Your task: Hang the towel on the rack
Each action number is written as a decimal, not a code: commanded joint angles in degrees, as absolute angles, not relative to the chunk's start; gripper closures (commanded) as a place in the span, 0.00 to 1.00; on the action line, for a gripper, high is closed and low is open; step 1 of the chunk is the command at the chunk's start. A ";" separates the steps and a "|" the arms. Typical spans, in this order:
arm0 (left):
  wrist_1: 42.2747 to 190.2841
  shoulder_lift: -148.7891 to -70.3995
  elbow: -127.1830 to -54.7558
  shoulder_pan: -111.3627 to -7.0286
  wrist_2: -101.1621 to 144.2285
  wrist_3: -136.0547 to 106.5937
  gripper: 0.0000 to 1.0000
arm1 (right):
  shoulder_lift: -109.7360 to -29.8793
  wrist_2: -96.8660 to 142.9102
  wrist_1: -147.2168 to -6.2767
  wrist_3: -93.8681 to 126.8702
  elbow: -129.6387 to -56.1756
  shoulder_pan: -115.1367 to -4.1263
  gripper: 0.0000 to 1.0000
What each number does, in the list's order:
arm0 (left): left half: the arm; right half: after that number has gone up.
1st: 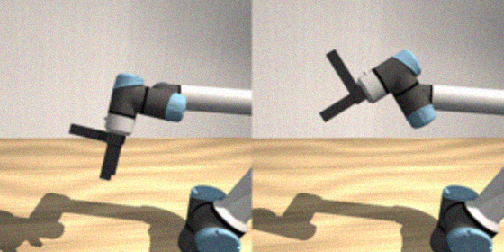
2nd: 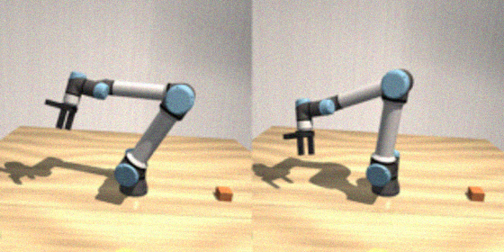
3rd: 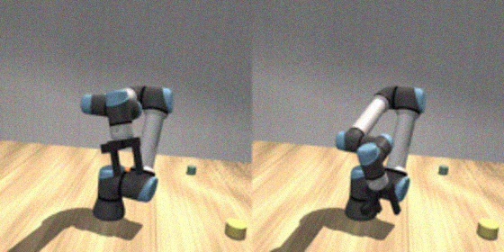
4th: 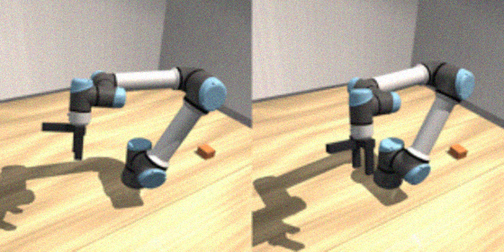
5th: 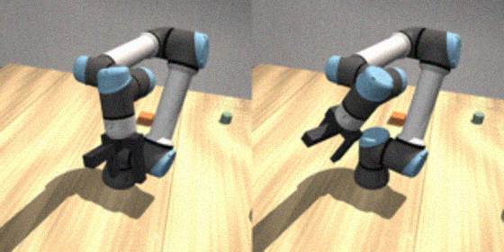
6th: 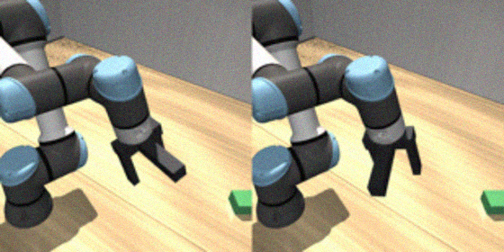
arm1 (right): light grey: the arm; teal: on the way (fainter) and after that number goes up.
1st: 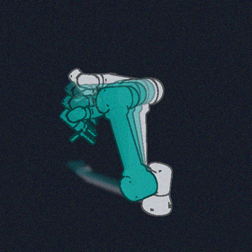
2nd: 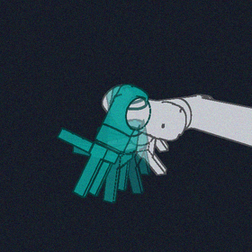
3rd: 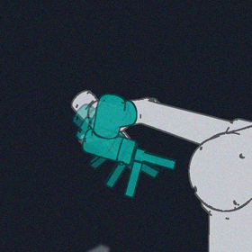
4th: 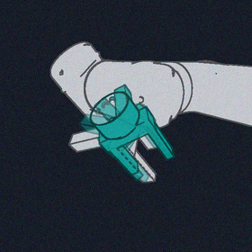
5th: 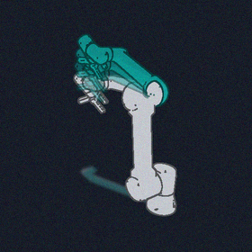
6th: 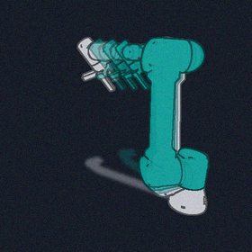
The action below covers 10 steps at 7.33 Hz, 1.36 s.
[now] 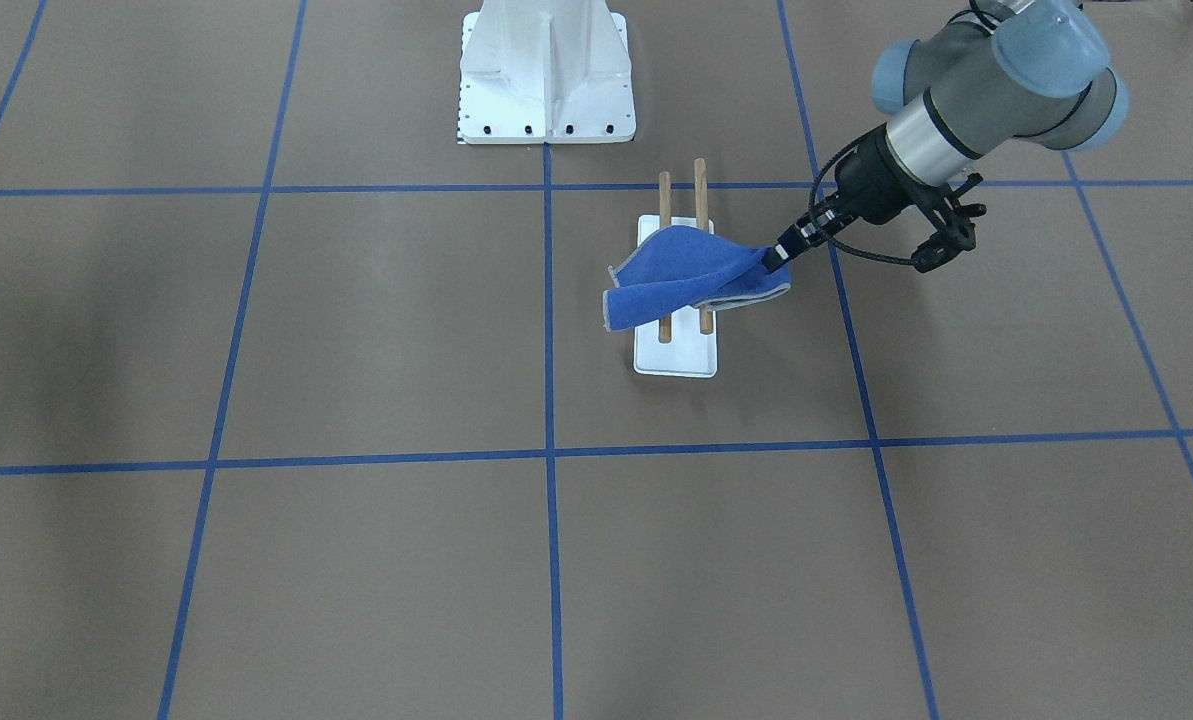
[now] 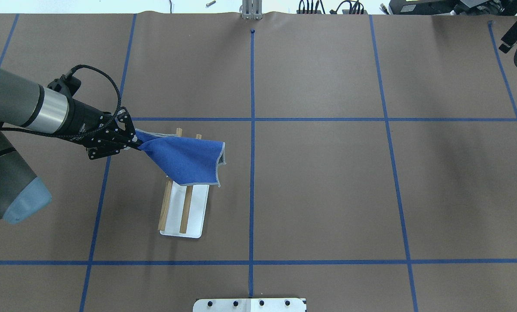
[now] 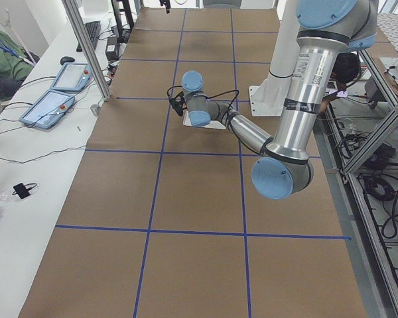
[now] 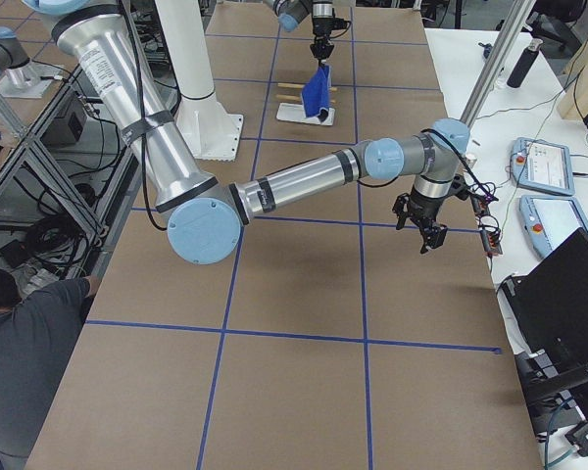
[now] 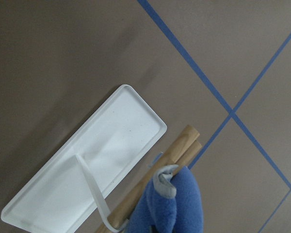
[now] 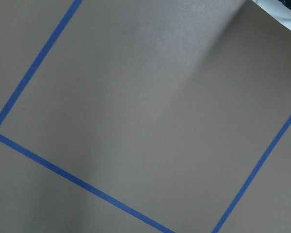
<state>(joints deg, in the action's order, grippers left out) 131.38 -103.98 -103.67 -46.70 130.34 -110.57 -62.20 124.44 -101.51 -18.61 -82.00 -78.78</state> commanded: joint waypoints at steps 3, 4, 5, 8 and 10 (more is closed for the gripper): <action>131.13 -104.24 -100.20 -47.11 125.78 -102.75 0.03 | -64.07 125.07 -102.74 -19.86 -82.09 -80.95 0.00; 131.05 -104.24 -99.24 -48.41 125.16 -99.87 0.03 | -65.20 124.98 -103.09 -19.86 -82.18 -82.08 0.00; 129.48 -104.24 -98.36 -50.95 125.07 -96.10 0.03 | -67.48 124.89 -102.57 -19.78 -82.26 -83.83 0.00; 116.23 -103.71 -98.61 -59.91 125.07 -65.85 0.03 | -77.13 124.80 -94.09 -18.99 -82.62 -87.45 0.00; 107.01 -102.83 -98.88 -65.80 125.07 -46.76 0.03 | -78.40 124.89 -90.88 -13.22 -82.27 -87.45 0.00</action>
